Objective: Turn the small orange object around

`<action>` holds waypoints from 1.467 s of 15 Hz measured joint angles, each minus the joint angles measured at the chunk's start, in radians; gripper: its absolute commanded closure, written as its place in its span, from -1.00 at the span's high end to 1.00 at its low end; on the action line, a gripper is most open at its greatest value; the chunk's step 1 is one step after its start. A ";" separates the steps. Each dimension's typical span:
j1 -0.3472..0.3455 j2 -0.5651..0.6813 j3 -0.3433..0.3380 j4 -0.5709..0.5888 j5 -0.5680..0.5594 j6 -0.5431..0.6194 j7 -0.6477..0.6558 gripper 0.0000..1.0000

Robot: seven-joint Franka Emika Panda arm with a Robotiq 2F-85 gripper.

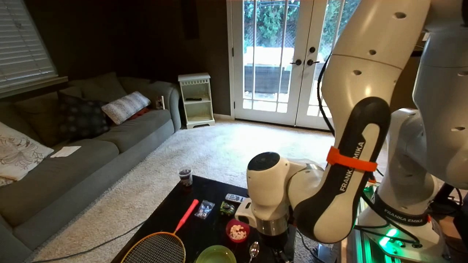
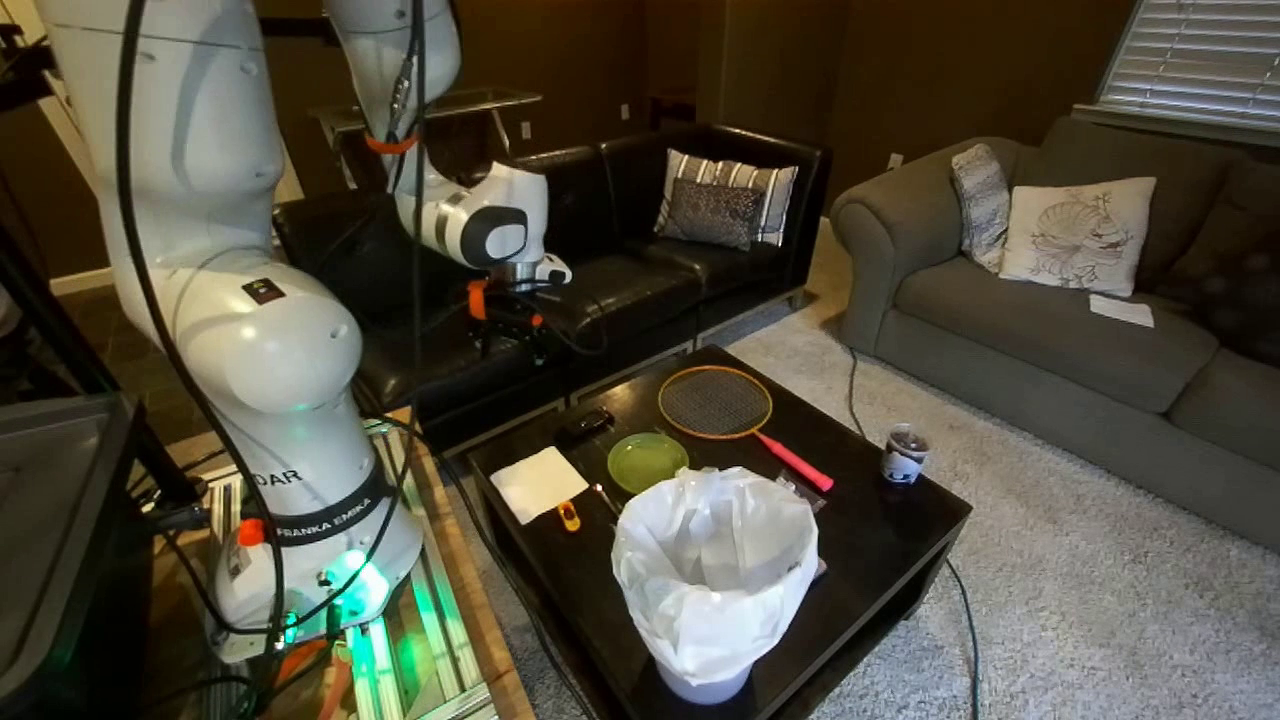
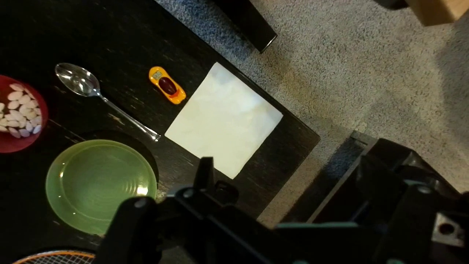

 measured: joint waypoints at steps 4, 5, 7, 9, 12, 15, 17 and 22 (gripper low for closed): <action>-0.041 0.186 0.014 0.075 -0.084 0.084 0.007 1.00; -0.055 0.218 0.017 0.091 -0.096 0.091 0.007 1.00; -0.070 0.252 0.019 0.113 -0.107 0.093 0.007 1.00; -0.071 0.256 0.021 0.119 -0.107 0.093 0.007 1.00; -0.081 0.258 0.028 0.120 -0.130 0.089 0.011 1.00; -0.105 0.307 0.025 0.139 -0.202 0.084 -0.002 1.00; -0.103 0.368 0.009 0.170 -0.286 0.080 -0.012 1.00; -0.030 0.525 -0.066 0.274 -0.472 0.095 -0.014 1.00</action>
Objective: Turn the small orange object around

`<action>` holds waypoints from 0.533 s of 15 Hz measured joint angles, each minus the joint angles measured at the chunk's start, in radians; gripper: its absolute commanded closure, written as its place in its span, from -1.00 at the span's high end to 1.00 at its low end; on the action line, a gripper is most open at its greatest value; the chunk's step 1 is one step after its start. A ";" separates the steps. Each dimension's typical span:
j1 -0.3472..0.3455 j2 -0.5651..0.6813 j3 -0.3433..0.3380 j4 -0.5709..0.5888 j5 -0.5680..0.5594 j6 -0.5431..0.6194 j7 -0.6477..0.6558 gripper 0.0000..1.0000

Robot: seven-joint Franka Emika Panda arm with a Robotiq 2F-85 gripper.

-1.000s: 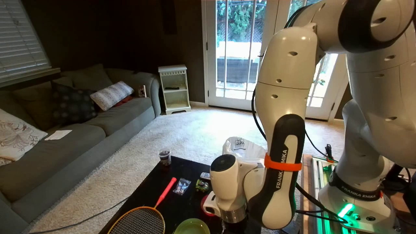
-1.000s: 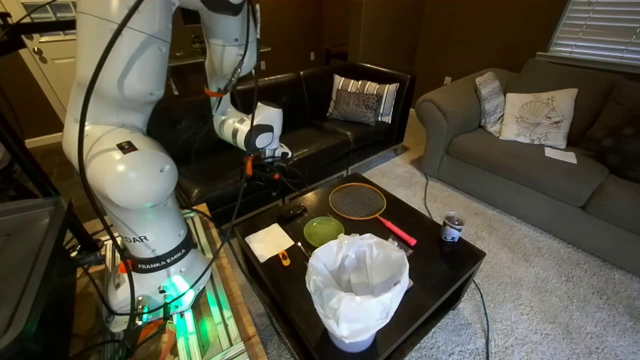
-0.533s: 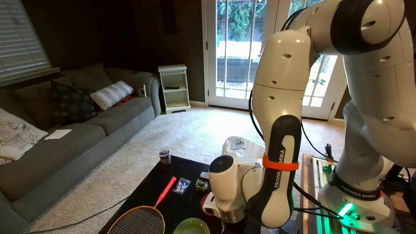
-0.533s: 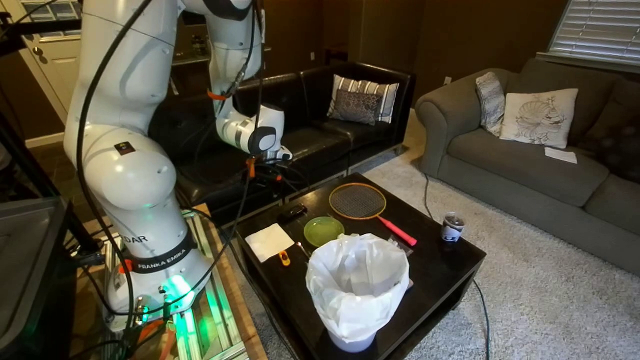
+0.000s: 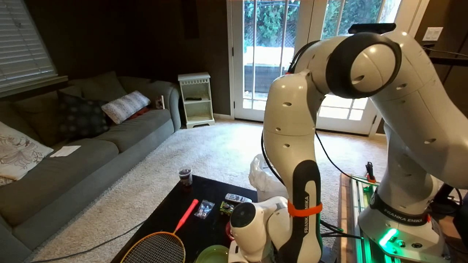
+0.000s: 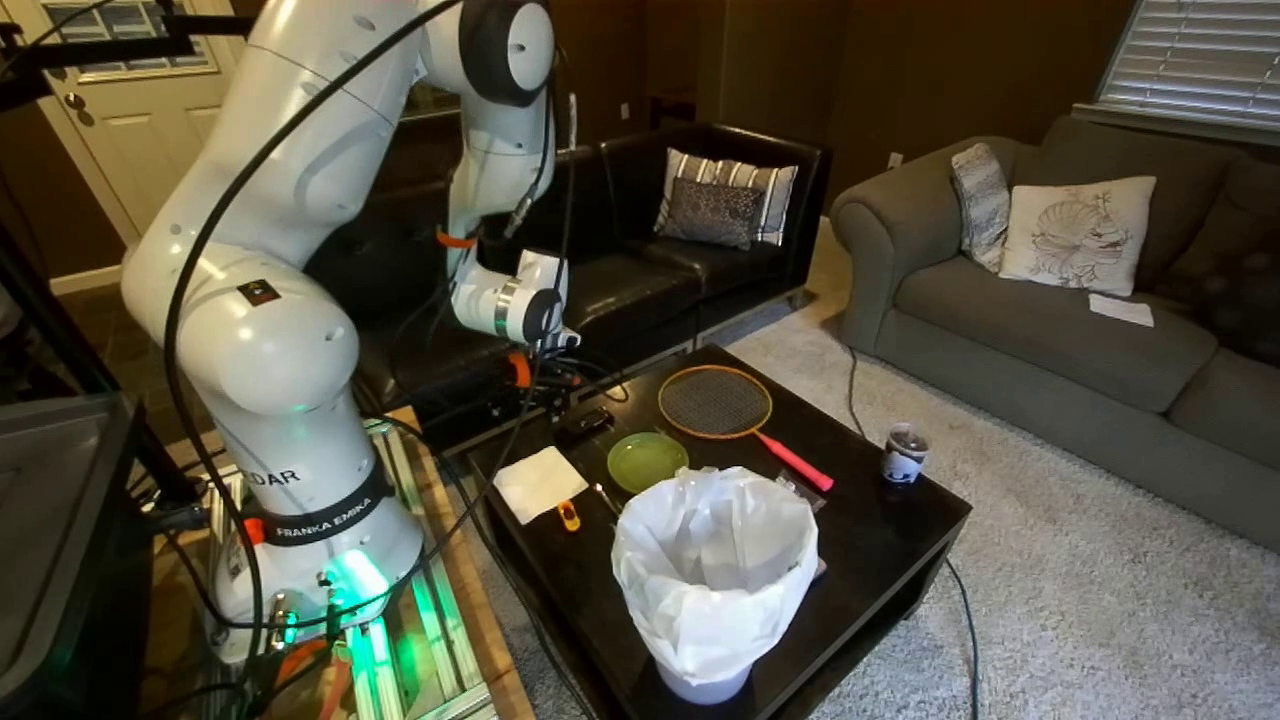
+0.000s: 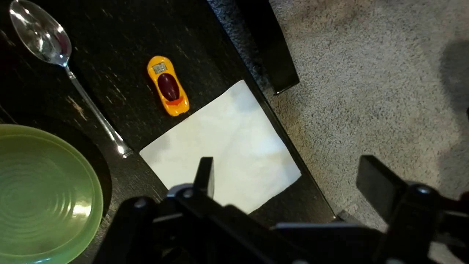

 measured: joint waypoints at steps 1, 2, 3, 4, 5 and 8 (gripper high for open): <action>0.023 0.029 -0.019 0.022 -0.029 0.011 0.001 1.00; 0.047 0.059 -0.039 0.045 -0.053 0.023 0.002 1.00; 0.068 0.087 -0.056 0.068 -0.074 0.036 0.002 1.00; 0.088 0.115 -0.072 0.089 -0.092 0.053 0.002 1.00; 0.105 0.142 -0.087 0.109 -0.106 0.069 0.002 1.00; 0.134 0.218 -0.118 0.161 -0.136 0.111 0.001 1.00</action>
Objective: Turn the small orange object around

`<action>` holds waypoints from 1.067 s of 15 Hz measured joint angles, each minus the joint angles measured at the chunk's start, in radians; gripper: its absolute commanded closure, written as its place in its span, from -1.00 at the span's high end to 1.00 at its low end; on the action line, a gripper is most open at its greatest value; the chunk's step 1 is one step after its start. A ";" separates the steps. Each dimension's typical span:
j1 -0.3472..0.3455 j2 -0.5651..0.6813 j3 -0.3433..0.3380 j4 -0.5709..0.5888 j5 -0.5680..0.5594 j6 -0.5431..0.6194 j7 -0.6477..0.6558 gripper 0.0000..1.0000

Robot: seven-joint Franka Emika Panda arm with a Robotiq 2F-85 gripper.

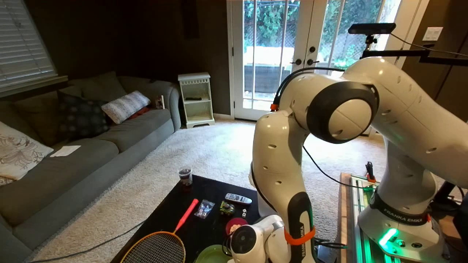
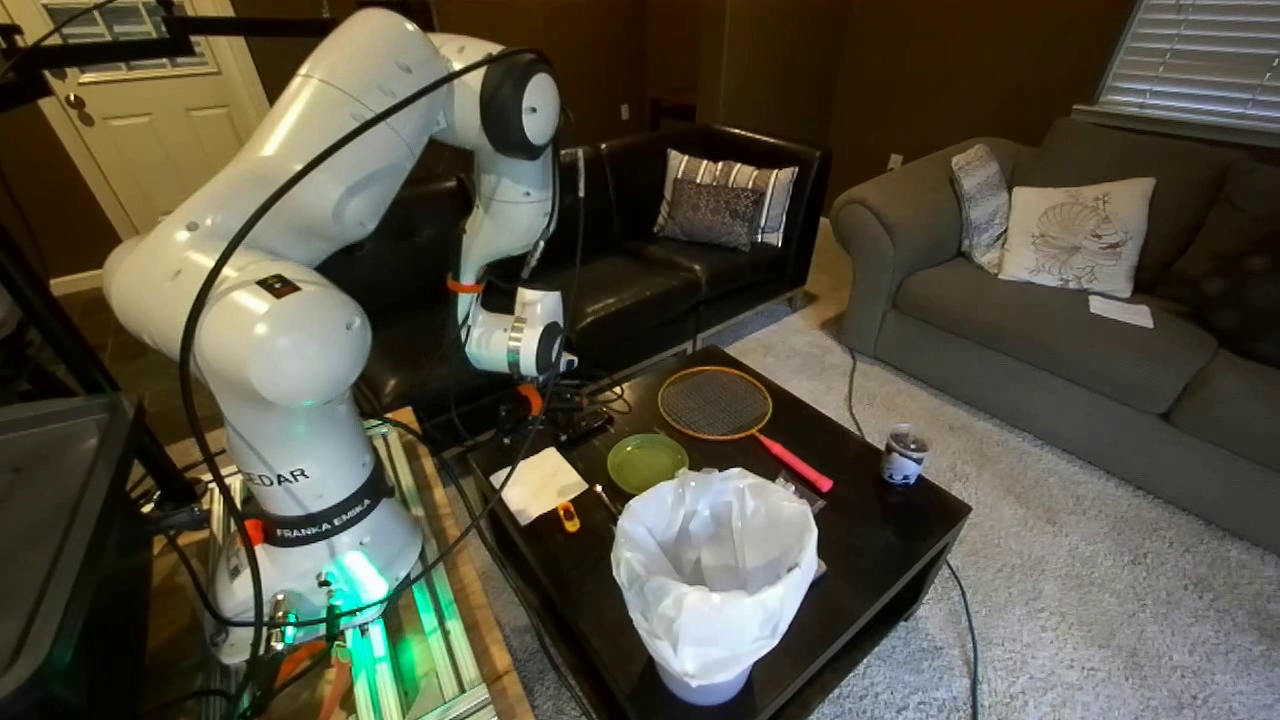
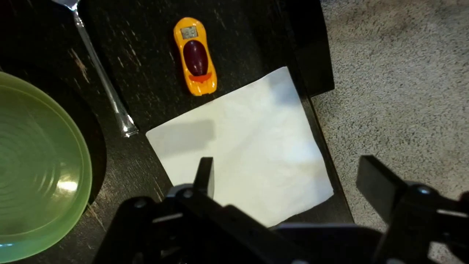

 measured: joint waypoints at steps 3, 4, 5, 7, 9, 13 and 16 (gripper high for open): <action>-0.004 0.015 0.000 0.009 -0.001 0.002 0.000 1.00; -0.004 0.013 0.000 0.009 -0.001 0.002 0.000 1.00; -0.004 0.013 0.000 0.009 -0.001 0.002 0.001 1.00; -0.016 0.019 0.008 0.009 -0.001 0.002 -0.005 1.00; -0.021 0.035 0.005 0.016 -0.010 0.006 -0.014 1.00; 0.000 0.091 -0.040 0.039 -0.053 0.091 -0.018 1.00; 0.044 0.141 -0.101 0.056 -0.063 0.181 -0.018 1.00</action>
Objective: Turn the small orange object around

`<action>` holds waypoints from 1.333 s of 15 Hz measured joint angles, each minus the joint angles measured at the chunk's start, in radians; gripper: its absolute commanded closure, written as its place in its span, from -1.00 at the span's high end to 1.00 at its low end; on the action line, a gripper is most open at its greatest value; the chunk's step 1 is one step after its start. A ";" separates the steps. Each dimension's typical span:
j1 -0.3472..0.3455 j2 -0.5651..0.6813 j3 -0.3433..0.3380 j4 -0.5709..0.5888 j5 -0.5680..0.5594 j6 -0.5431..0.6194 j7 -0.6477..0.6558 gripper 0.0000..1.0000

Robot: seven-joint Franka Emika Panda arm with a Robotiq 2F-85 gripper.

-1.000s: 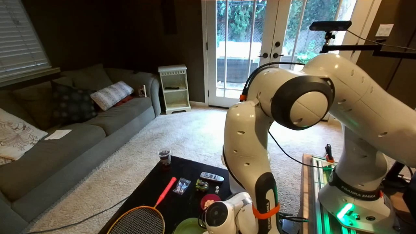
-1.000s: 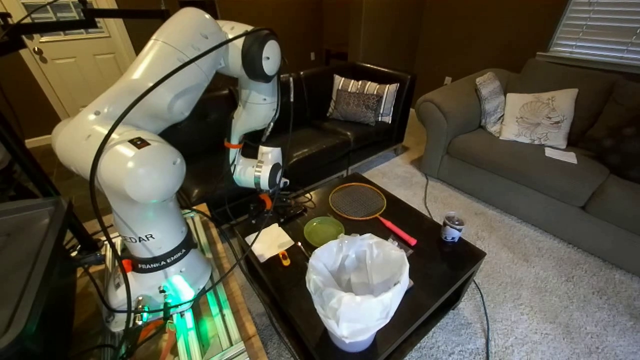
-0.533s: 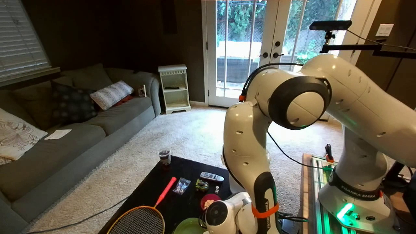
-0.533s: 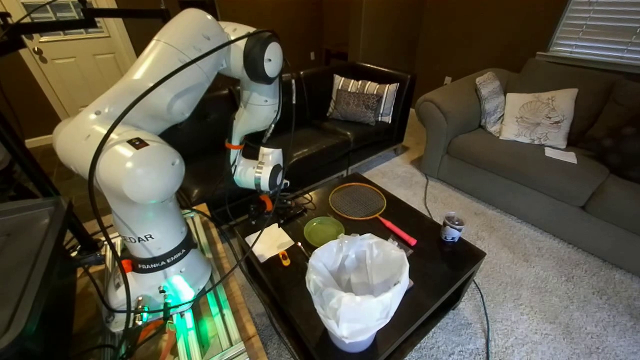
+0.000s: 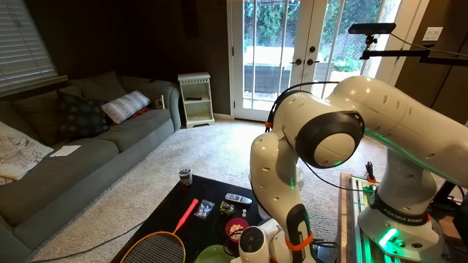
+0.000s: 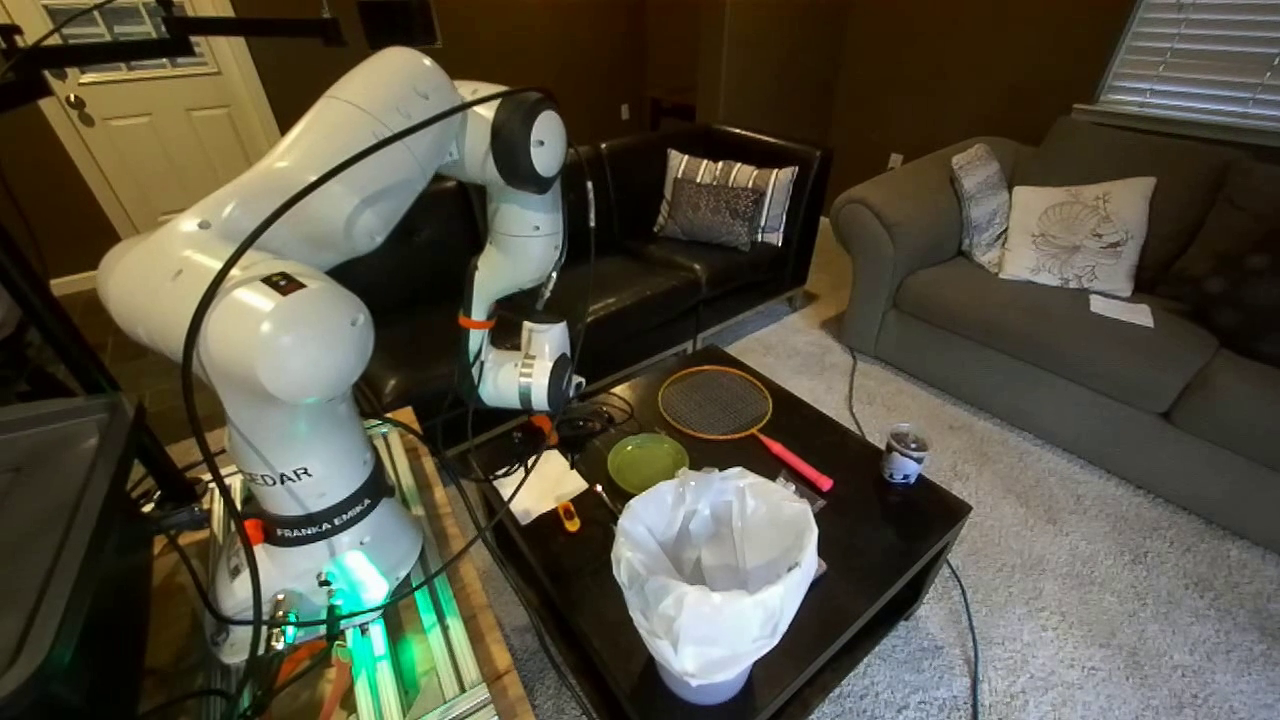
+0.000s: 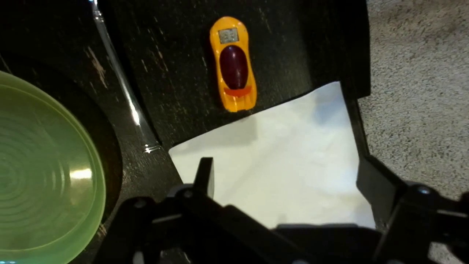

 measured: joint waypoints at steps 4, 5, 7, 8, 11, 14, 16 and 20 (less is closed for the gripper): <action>0.067 0.062 -0.072 0.028 0.000 0.058 0.000 1.00; 0.081 0.075 -0.085 0.035 0.000 0.067 0.000 1.00; 0.107 0.098 -0.105 0.047 0.000 0.082 0.000 1.00; 0.118 0.108 -0.113 0.053 0.000 0.087 0.000 1.00; 0.142 0.135 -0.128 0.071 0.000 0.093 0.000 1.00; 0.152 0.158 -0.142 0.086 0.000 0.099 0.000 1.00; 0.153 0.172 -0.149 0.095 0.000 0.100 0.000 1.00; 0.152 0.196 -0.164 0.112 0.000 0.100 0.000 1.00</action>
